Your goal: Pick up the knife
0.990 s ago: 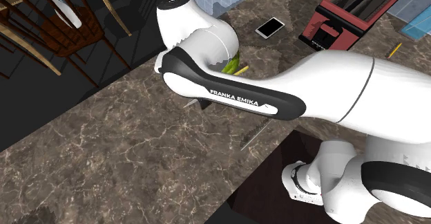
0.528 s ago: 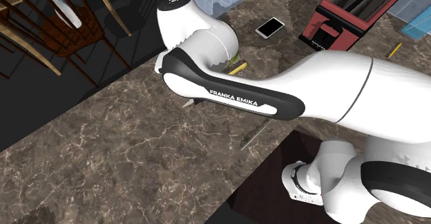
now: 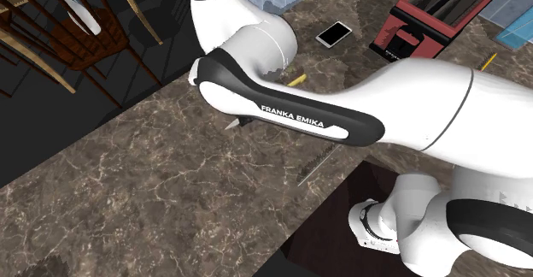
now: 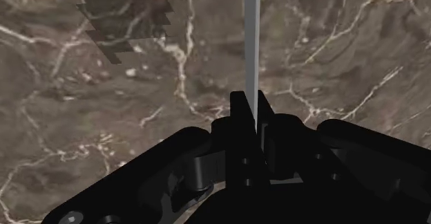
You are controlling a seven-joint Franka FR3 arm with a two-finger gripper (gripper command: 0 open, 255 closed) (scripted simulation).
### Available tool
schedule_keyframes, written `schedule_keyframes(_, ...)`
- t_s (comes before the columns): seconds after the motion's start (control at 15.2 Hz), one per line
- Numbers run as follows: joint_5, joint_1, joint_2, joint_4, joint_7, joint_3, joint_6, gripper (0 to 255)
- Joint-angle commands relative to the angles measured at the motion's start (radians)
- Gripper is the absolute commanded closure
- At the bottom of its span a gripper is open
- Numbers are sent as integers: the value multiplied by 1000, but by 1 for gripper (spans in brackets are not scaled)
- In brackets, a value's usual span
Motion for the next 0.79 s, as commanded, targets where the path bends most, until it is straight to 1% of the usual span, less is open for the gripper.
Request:
schedule_keyframes(0.0,1,-1,5,33,2,-1,-29,255)
schedule_keyframes(0.59,12,-7,33,189,8,-5,-158,255)
schedule_keyframes(0.73,12,-7,34,192,8,-5,-161,255)
